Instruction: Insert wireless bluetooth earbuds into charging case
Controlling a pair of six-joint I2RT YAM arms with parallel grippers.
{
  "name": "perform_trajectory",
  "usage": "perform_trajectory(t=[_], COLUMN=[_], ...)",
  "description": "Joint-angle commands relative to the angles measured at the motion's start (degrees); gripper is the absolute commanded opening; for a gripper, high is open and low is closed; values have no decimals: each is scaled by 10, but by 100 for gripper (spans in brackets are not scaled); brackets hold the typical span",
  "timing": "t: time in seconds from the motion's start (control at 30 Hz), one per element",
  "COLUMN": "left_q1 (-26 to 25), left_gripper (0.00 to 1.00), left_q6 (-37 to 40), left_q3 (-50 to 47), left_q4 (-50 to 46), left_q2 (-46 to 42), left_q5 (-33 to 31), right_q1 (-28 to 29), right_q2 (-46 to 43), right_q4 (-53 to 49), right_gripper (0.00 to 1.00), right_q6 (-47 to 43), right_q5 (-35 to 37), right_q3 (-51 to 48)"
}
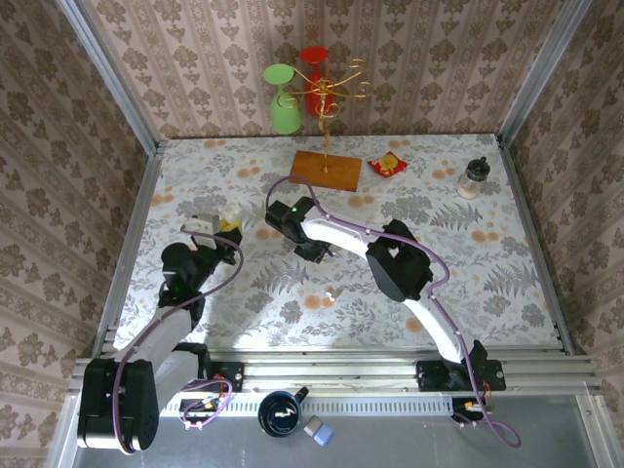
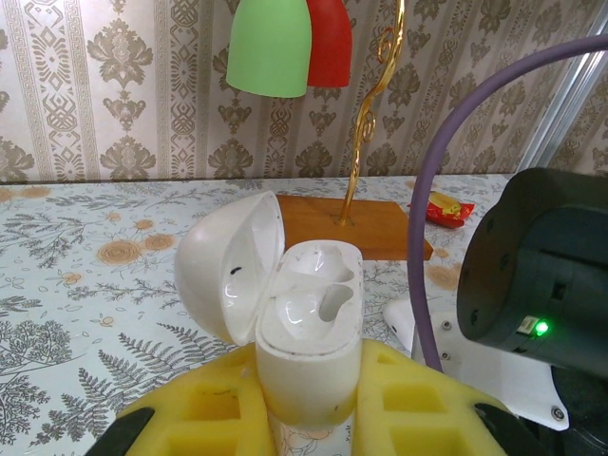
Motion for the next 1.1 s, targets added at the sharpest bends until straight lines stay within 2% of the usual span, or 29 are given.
perform_trajectory(t=[0.0, 0.27, 0.63, 1.07], left_q1=[5, 5, 5, 5], left_gripper=[0, 1, 1, 1], left_q6=[-2, -3, -5, -6], left_q3=[-4, -4, -6, -8], left_q4=[12, 15, 21, 20], left_q2=[-1, 3, 3, 4], left_q5=[8, 13, 20, 20], right_q1=[-3, -7, -15, -17], right_q2=[22, 31, 38, 63], right_q4=[-43, -53, -40, -7], right_gripper=[40, 35, 36, 34], right_q6=[-11, -2, -1, -87], right_q5=[23, 29, 17, 15], right_q3=[25, 27, 21, 12])
